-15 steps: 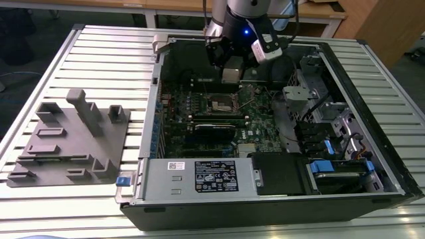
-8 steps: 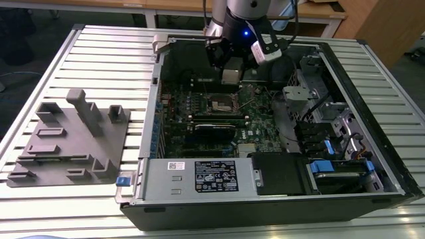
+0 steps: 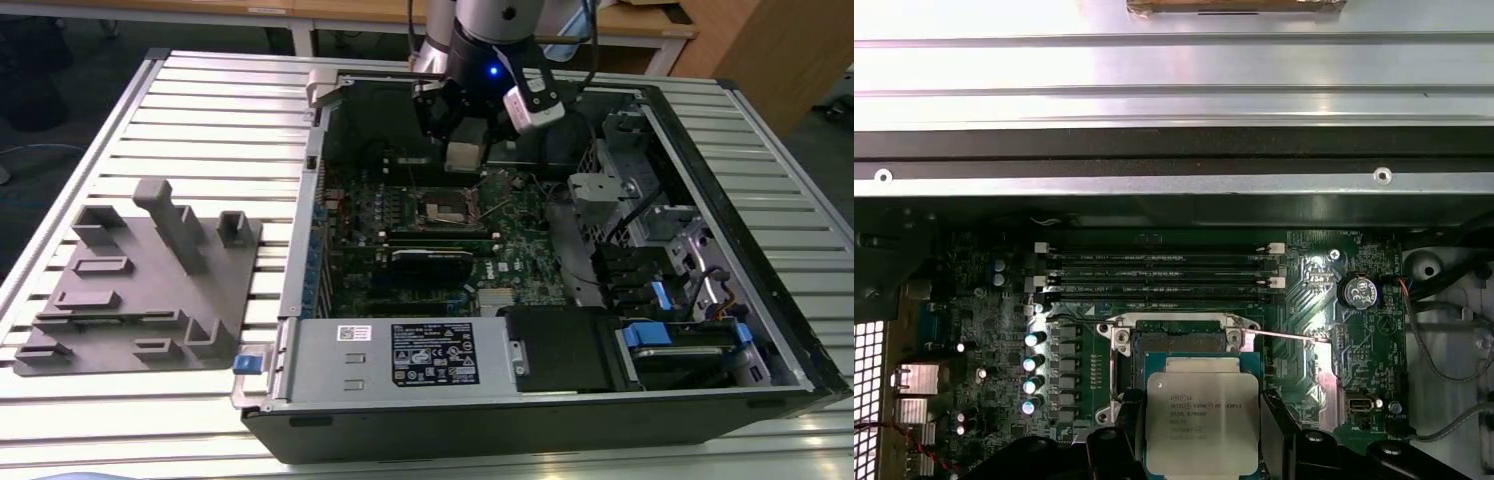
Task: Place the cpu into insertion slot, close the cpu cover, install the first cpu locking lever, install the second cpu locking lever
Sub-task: 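Place the cpu into insertion slot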
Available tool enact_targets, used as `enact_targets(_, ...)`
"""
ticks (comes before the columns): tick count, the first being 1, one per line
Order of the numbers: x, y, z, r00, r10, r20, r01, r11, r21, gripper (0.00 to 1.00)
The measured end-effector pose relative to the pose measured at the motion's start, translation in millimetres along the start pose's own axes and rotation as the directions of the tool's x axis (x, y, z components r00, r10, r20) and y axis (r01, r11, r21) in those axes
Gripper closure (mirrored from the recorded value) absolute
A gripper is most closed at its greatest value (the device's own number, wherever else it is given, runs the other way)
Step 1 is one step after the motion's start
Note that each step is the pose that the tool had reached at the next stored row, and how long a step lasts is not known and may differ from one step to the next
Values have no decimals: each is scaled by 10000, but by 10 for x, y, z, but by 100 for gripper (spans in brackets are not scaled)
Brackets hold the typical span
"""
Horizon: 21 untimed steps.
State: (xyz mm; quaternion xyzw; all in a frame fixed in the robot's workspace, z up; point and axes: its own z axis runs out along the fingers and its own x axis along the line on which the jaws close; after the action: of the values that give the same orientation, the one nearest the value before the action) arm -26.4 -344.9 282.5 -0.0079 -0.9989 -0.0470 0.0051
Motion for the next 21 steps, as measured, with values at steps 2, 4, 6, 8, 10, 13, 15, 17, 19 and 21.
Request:
enact_targets(2, 0, 0, 2, 10000, 0, 1, 0, 10000, -3, 46)
enact_targets(4, 0, 0, 2, 10000, 0, 1, 0, 10000, -2, 46)
enact_targets(6, 0, 0, 9, 10000, 0, 4, 0, 10000, -8, 46)
enact_targets(8, 0, -2, 24, 10000, 0, 2, 0, 10000, -9, 46)
enact_targets(10, 0, -4, 42, 10000, 1, 2, -1, 10000, -13, 46)
enact_targets(13, -1, -5, 55, 10000, 0, 0, 0, 10000, -11, 46)
enact_targets(15, -1, -5, 55, 10000, 0, 0, 0, 10000, -11, 46)
enact_targets(17, -1, -5, 56, 10000, 0, 1, 0, 10000, -13, 46)
enact_targets(19, -1, -5, 59, 10000, 0, 2, 0, 10000, -15, 46)
enact_targets(21, -1, -6, 73, 10000, -1, 3, 1, 10000, -18, 46)
